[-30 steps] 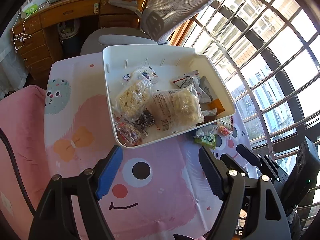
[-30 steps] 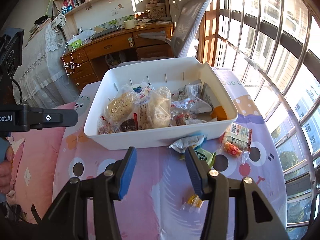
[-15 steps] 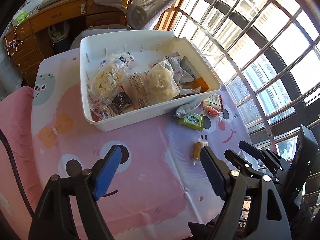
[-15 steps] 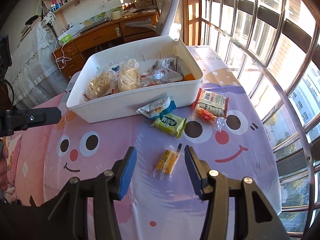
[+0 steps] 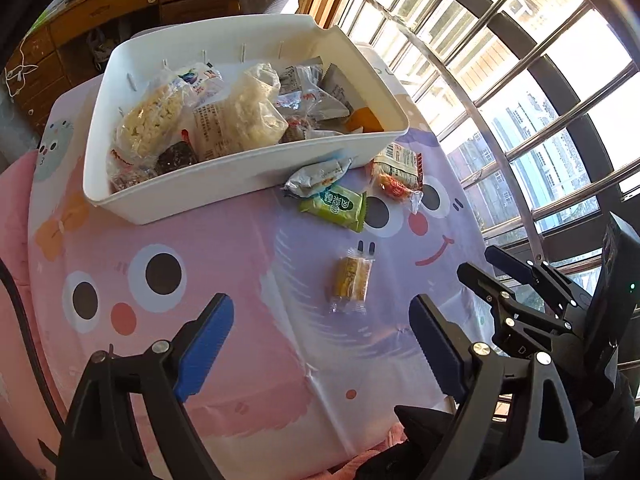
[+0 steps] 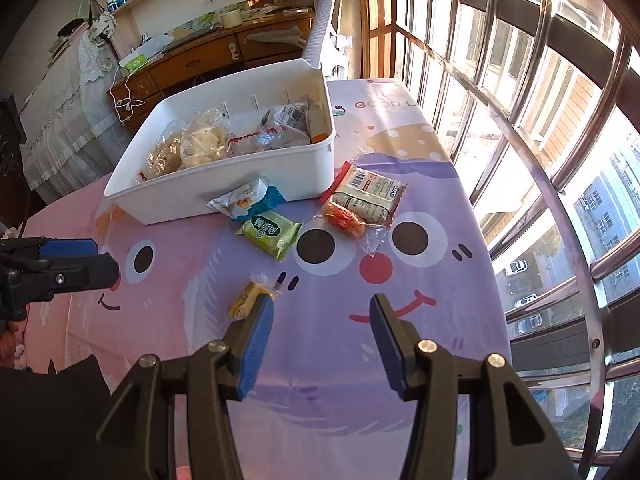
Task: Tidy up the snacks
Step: 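Withdraw both grippers from the basket toward the remaining snacks, then grasp the yellow-wrapped snack with the left gripper while the right grasps the orange snack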
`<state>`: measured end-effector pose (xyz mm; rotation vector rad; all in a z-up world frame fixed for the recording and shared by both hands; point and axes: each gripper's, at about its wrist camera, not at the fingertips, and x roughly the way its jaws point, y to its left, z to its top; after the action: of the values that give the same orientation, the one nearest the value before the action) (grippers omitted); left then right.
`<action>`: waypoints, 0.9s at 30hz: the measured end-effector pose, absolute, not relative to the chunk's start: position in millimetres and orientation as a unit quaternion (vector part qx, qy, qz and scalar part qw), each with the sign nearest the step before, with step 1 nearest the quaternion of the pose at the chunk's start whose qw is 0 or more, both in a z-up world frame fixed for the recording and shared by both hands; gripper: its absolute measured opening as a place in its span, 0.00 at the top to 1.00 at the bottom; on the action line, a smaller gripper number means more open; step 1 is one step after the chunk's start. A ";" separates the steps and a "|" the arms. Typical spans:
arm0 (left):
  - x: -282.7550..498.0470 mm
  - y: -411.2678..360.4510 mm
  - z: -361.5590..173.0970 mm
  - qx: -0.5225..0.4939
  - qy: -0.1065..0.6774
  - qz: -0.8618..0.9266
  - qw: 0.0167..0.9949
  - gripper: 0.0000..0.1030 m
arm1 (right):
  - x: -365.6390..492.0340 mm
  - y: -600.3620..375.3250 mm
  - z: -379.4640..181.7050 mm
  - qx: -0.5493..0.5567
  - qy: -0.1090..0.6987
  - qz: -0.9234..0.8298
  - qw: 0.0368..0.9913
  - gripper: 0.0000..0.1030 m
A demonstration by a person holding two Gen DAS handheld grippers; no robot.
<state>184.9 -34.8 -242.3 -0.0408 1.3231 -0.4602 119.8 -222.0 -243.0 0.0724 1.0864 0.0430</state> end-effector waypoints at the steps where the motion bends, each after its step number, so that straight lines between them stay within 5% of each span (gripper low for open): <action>1: 184.2 -40.6 -244.6 -0.014 0.610 -0.210 0.764 0.14 | 122.0 -226.7 -244.3 0.033 0.518 0.023 0.855 0.51; 27: 211.9 -132.1 -339.4 0.059 0.701 -0.146 0.695 0.16 | 192.8 -272.4 -298.1 -0.010 0.487 0.146 0.861 0.51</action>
<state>211.9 -132.1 -339.4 0.1311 1.5645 -0.3268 192.8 -272.4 -298.1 -0.0214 1.0228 0.3067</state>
